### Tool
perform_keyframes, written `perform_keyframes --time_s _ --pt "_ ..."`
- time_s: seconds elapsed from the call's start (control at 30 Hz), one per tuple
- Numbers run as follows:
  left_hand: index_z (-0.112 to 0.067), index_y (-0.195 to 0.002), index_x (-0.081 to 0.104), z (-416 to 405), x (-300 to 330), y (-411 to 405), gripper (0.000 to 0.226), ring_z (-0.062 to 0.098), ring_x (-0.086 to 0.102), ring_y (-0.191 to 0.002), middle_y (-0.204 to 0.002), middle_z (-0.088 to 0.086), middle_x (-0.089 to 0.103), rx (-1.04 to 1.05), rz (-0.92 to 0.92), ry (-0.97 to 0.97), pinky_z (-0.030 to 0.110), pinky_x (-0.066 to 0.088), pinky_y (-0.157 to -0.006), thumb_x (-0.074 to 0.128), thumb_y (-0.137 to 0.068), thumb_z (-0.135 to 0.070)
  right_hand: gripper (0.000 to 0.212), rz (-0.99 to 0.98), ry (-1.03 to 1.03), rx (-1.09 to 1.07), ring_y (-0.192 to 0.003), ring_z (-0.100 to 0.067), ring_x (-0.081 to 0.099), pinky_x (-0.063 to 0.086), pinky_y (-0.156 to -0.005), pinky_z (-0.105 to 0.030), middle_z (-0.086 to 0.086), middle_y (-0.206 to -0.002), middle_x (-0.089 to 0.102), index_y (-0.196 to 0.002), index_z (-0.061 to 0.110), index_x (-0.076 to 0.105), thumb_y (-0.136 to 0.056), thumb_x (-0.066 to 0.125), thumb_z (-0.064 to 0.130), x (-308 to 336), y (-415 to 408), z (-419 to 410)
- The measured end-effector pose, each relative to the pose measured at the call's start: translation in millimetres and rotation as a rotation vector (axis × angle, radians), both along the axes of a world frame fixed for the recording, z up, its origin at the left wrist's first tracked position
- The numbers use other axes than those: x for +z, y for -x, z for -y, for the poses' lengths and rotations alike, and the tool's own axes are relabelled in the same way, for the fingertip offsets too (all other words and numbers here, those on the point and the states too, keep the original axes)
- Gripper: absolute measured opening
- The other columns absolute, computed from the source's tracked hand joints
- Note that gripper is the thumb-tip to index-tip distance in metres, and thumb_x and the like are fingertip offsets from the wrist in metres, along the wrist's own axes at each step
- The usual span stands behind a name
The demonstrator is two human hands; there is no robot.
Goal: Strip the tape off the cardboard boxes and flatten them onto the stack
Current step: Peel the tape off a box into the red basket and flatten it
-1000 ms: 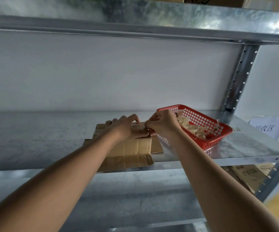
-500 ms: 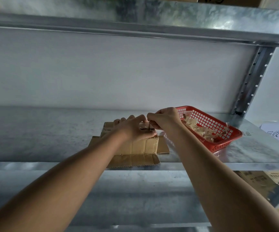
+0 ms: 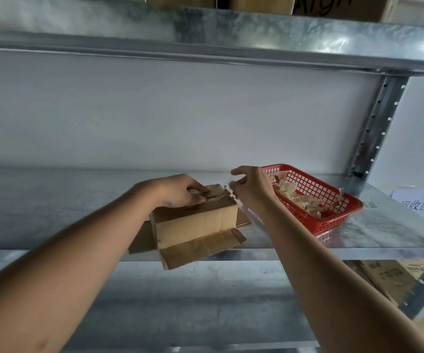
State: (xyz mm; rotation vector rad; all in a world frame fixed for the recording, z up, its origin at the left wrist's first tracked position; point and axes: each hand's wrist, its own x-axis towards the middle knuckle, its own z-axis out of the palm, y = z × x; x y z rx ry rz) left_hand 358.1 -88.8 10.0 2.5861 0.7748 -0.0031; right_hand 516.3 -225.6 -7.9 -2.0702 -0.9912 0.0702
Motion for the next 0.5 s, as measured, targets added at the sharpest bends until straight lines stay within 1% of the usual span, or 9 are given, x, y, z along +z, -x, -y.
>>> perform_keyframes --time_s 0.07,0.1,0.17,0.2,0.27,0.3,0.33,0.43,0.5 --pt "-0.047 -0.146 0.053 -1 -2 2 0.041 0.021 0.05 -0.136 -0.15 -0.006 0.054 0.002 -0.013 -0.054 0.034 0.038 -0.1 0.051 -0.105 -0.049 0.044 0.014 0.024 0.053 -0.08 -0.012 0.069 0.044 -0.056 -0.015 -0.004 -0.103 0.076 -0.134 0.012 0.065 -0.094 0.077 0.024 6 6 -3" --pt "-0.047 -0.146 0.053 -2 -3 4 0.039 0.021 0.052 -0.134 -0.15 -0.005 0.055 -0.006 -0.012 -0.076 0.034 0.04 -0.1 0.048 -0.107 -0.047 0.048 0.029 0.057 0.08 -0.082 -0.012 0.067 0.041 -0.055 -0.015 -0.004 -0.105 0.075 -0.133 0.01 0.065 -0.091 0.079 0.029 8 8 -4" --pt "-0.047 -0.144 0.056 -2 -3 7 0.037 0.022 0.055 -0.13 -0.15 -0.004 0.056 -0.027 -0.002 -0.116 0.034 0.043 -0.098 0.047 -0.108 -0.044 0.052 0.082 0.145 0.121 -0.089 -0.016 0.065 0.043 -0.059 -0.017 -0.004 -0.11 0.073 -0.13 0.01 0.068 -0.087 0.083 0.036 10 13 -6" --pt "-0.047 -0.142 0.057 -2 -3 8 0.036 0.022 0.057 -0.128 -0.147 -0.003 0.058 -0.033 0.007 -0.131 0.033 0.044 -0.096 0.049 -0.108 -0.043 0.046 0.111 0.173 0.128 -0.092 -0.018 0.065 0.048 -0.063 -0.02 -0.004 -0.109 0.072 -0.123 0.012 0.072 -0.086 0.083 0.035 10 14 -8" --pt "-0.046 -0.138 0.062 -2 -3 10 0.034 0.02 0.062 -0.117 -0.139 -0.003 0.062 -0.034 0.042 -0.124 0.032 0.046 -0.09 0.053 -0.106 -0.044 0.023 0.164 0.166 0.099 -0.09 -0.018 0.067 0.056 -0.071 -0.029 -0.002 -0.102 0.074 -0.104 0.018 0.08 -0.084 0.086 0.028 7 17 -10" --pt "-0.045 -0.135 0.065 -2 -5 11 0.032 0.019 0.063 -0.112 -0.135 -0.004 0.064 -0.029 0.071 -0.103 0.031 0.046 -0.088 0.056 -0.104 -0.045 0.014 0.189 0.148 0.068 -0.086 -0.018 0.068 0.057 -0.07 -0.031 -0.002 -0.098 0.076 -0.096 0.021 0.082 -0.083 0.086 0.023 5 18 -11" --pt "-0.044 -0.131 0.068 -2 -7 11 0.03 0.018 0.062 -0.111 -0.134 -0.006 0.064 -0.025 0.103 -0.08 0.031 0.047 -0.089 0.059 -0.103 -0.045 0.01 0.212 0.126 0.035 -0.083 -0.018 0.069 0.053 -0.066 -0.029 -0.002 -0.094 0.076 -0.09 0.022 0.082 -0.082 0.086 0.017 2 19 -12" --pt "-0.042 -0.123 0.072 -5 -18 12 0.03 0.019 0.059 -0.122 -0.141 -0.009 0.059 -0.008 0.18 -0.046 0.038 0.049 -0.102 0.061 -0.099 -0.054 0.018 0.271 0.052 -0.049 -0.079 -0.018 0.063 0.04 -0.062 -0.023 -0.003 -0.093 0.075 -0.088 0.021 0.081 -0.082 0.079 0.005 -7 28 -11" --pt "-0.041 -0.117 0.071 -4 -23 12 0.032 0.019 0.056 -0.126 -0.142 -0.01 0.057 0.009 0.231 -0.045 0.039 0.046 -0.106 0.059 -0.097 -0.062 0.021 0.301 -0.001 -0.085 -0.08 -0.019 0.055 0.034 -0.056 -0.023 -0.004 -0.097 0.069 -0.09 0.019 0.078 -0.084 0.071 0.0 -10 38 -8"
